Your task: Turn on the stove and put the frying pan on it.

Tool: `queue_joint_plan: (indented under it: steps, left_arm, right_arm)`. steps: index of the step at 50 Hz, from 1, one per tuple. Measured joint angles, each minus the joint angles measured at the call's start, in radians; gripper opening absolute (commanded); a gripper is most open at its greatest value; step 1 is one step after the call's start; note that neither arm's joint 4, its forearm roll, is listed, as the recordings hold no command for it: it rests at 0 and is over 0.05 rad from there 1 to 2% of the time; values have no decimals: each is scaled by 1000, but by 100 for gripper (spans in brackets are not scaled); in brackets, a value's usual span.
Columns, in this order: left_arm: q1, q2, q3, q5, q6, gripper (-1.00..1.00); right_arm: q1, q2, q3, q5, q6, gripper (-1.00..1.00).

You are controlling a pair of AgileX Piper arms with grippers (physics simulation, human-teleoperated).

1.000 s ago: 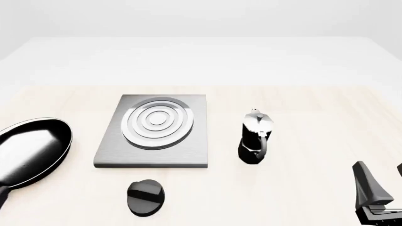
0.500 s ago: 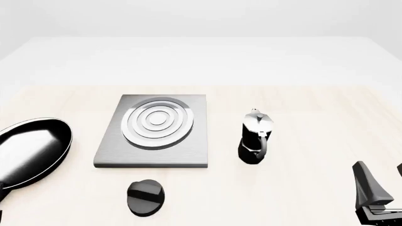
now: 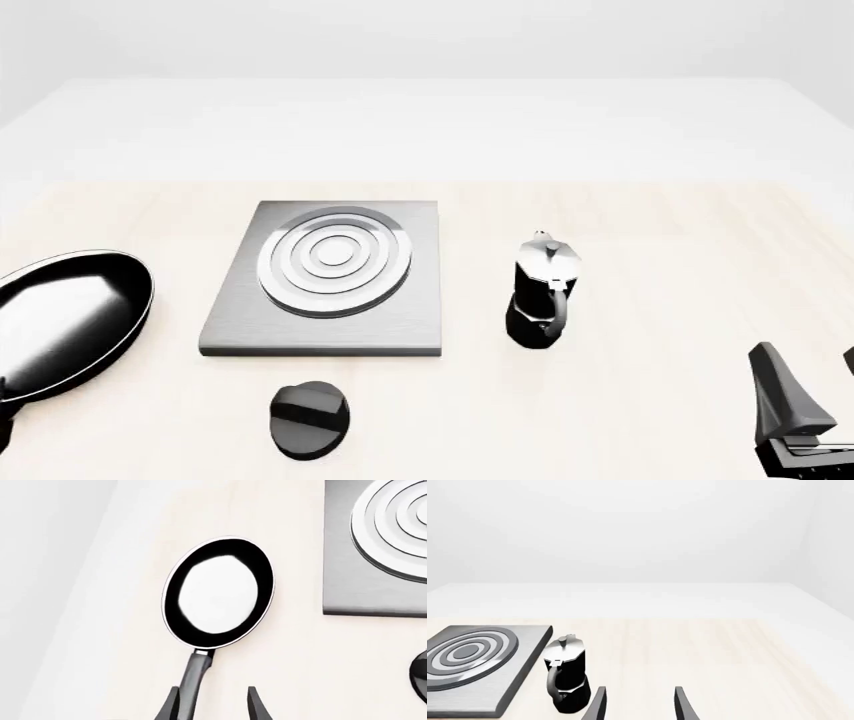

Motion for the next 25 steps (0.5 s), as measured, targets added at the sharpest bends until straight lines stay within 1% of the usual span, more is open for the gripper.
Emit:
queue_joint_plan:
  steps: [13, 25]
  left_arm:
    - [36, 85, 33, -94, 39, 100]
    - [75, 182, 66, -211, 78, 100]
  right_arm:
    - [0, 0, 0, 0, 0, 100]
    - [0, 0, 0, 0, 0, 100]
